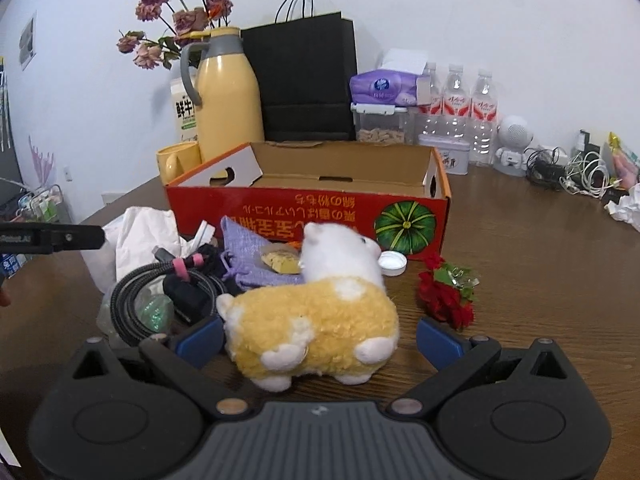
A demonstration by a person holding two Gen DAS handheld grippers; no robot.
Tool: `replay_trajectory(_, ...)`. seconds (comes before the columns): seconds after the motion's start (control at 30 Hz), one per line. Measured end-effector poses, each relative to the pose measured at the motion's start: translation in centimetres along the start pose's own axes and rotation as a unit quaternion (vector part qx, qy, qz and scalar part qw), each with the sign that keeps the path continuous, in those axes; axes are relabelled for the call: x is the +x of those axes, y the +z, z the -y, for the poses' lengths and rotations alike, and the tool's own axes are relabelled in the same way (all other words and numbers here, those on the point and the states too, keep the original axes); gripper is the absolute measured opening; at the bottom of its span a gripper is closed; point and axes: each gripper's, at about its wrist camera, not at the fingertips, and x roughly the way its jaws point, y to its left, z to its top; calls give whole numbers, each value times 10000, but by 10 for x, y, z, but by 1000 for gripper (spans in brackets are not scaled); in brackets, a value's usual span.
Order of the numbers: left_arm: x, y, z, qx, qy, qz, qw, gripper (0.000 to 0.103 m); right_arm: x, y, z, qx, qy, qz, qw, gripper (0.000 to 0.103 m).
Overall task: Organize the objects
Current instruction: 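Grasp the clear cotton swab container with the left gripper while the right grasps the sheep plush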
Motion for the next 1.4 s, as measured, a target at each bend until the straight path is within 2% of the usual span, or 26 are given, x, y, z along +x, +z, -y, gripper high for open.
replay_trajectory(0.53,10,-4,-13,-168,17,-139,9998,103,33,5,18,436,644,-191,9968,103)
replay_trajectory(0.7,23,-7,-19,-280,199,-307,9989,102,34,3,22,597,721,-134,9955,103)
replay_trajectory(0.73,25,-7,-20,-281,257,-343,9987,98,34,2,22,597,721,-121,9955,103)
replay_trajectory(0.8,28,-9,-21,-229,417,-421,9980,79,34,2,21,584,710,-104,9957,103)
replay_trajectory(0.87,30,-10,-23,-241,389,-471,9978,74,35,2,21,587,710,-92,9957,103)
replay_trajectory(1.33,55,-3,-17,22,462,-321,9984,66,34,-1,17,541,634,-5,9965,103)
replay_trajectory(1.37,57,-3,-17,35,436,-300,9986,61,34,-1,17,544,633,3,9965,103)
replay_trajectory(1.4,59,-4,-16,53,406,-279,9988,50,35,-1,17,550,634,9,9965,103)
